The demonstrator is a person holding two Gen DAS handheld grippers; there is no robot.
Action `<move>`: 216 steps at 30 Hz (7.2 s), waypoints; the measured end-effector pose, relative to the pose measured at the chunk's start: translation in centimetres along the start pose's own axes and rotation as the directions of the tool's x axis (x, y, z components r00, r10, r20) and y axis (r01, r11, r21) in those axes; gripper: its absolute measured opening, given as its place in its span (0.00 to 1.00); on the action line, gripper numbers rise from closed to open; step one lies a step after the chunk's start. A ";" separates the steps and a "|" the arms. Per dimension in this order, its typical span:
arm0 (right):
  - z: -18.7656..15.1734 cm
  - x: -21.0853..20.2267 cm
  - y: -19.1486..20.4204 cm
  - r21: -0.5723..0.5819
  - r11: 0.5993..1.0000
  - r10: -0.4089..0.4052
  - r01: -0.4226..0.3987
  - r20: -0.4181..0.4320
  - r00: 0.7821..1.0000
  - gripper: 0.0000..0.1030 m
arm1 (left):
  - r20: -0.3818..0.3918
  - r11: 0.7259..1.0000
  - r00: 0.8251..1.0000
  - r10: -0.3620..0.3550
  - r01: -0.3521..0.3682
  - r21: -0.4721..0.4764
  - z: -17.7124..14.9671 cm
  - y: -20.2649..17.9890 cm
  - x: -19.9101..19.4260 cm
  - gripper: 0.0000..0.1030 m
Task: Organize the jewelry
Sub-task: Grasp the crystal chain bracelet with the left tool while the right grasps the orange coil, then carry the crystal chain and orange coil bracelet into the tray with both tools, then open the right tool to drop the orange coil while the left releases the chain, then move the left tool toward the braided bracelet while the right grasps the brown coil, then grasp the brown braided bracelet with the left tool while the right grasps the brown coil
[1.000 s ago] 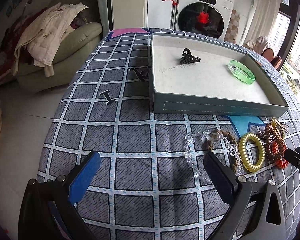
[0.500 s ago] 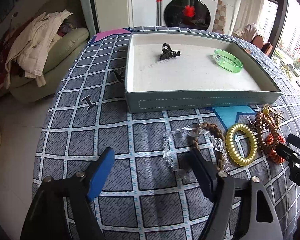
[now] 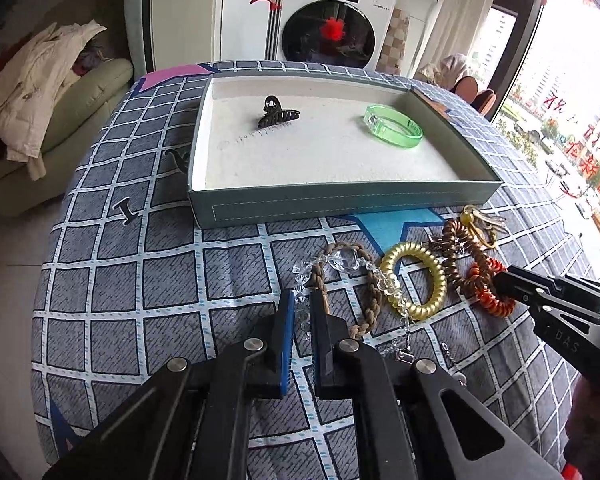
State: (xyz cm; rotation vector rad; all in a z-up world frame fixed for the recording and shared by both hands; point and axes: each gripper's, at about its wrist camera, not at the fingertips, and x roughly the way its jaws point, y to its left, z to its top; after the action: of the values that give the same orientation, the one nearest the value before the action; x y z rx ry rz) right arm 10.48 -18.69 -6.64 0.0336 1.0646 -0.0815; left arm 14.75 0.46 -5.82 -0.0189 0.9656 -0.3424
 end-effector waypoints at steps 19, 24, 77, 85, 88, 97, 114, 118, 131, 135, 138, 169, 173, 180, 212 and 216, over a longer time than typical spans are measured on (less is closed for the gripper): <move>1.9 -2.8 -1.9 0.073 0.995 0.054 -0.060 0.084 0.995 0.13 | 0.110 0.991 0.986 -0.126 0.129 -0.019 2.1 -0.3 -4.9 0.26; 2.7 -3.5 -1.8 0.074 0.993 0.085 -0.093 0.104 0.991 0.13 | 0.144 0.990 0.980 -0.138 0.138 0.009 3.0 -1.0 -6.3 0.26; 16.3 10.2 -0.7 0.079 0.996 0.034 -0.035 0.010 0.999 0.13 | 0.007 0.985 0.985 0.172 -0.172 0.010 13.8 1.4 10.1 0.27; 16.0 9.9 -0.4 0.065 0.997 0.035 -0.037 0.019 0.999 0.32 | 0.020 0.978 0.979 0.203 -0.203 0.039 13.6 0.6 9.9 0.27; 15.8 9.1 -0.5 0.079 0.995 0.053 -0.056 0.041 0.998 0.51 | 0.038 0.978 0.979 0.200 -0.201 0.052 13.3 0.4 9.4 0.27; 14.8 6.4 -0.9 0.110 0.990 0.083 -0.093 0.093 0.992 0.57 | 0.054 0.979 0.979 0.195 -0.198 0.055 13.3 0.5 9.0 0.27; 13.6 4.2 -0.5 0.096 0.992 0.075 -0.087 0.127 0.989 0.60 | 0.098 0.985 0.981 0.168 -0.170 0.012 13.7 0.8 6.5 0.31; 13.4 3.7 -0.5 0.095 0.991 0.076 -0.089 0.136 0.988 0.63 | 0.148 0.974 0.963 0.226 -0.225 -0.021 13.4 1.2 5.5 1.00; 11.0 1.7 -0.4 0.071 0.989 0.112 -0.129 0.205 0.972 1.00 | 0.163 0.982 0.969 0.185 -0.188 0.007 9.7 1.9 7.0 1.00; 10.3 1.0 -0.3 0.067 0.988 0.125 -0.139 0.185 0.975 1.00 | 0.142 0.988 0.978 0.154 -0.155 -0.004 7.7 2.1 7.4 1.00; 9.6 0.7 -0.1 0.052 0.992 0.106 -0.114 0.144 0.984 1.00 | 0.129 0.989 0.981 0.146 -0.146 -0.006 6.4 1.9 7.7 1.00; 1.0 1.0 -0.4 0.228 0.949 0.226 -0.219 -0.002 0.974 0.87 | 0.010 0.980 0.980 0.197 -0.197 -0.003 0.5 1.3 7.6 1.00; 1.4 1.3 -0.2 0.240 0.941 0.244 -0.237 0.000 0.970 0.75 | 0.007 0.980 0.980 0.199 -0.198 -0.004 0.5 1.3 7.7 1.00; 2.3 1.8 1.3 0.193 0.956 0.224 -0.219 -0.005 0.974 0.61 | 0.011 0.979 0.979 0.201 -0.202 0.028 0.3 0.8 7.9 1.00; 1.8 -0.6 0.4 0.136 0.966 0.213 -0.219 0.052 0.976 0.12 | 0.006 0.995 0.999 -0.035 0.034 0.089 0.0 -0.8 5.0 0.25; 1.9 -1.2 0.2 0.127 0.967 0.216 -0.223 0.066 0.974 0.12 | 0.027 0.996 0.999 -0.043 0.040 0.082 0.2 -0.6 4.0 0.25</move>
State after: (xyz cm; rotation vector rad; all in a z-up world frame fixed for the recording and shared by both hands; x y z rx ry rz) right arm 11.53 -18.56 -4.64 0.2686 0.9963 0.0468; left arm 16.85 -1.30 -8.84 0.0303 0.9234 -0.4187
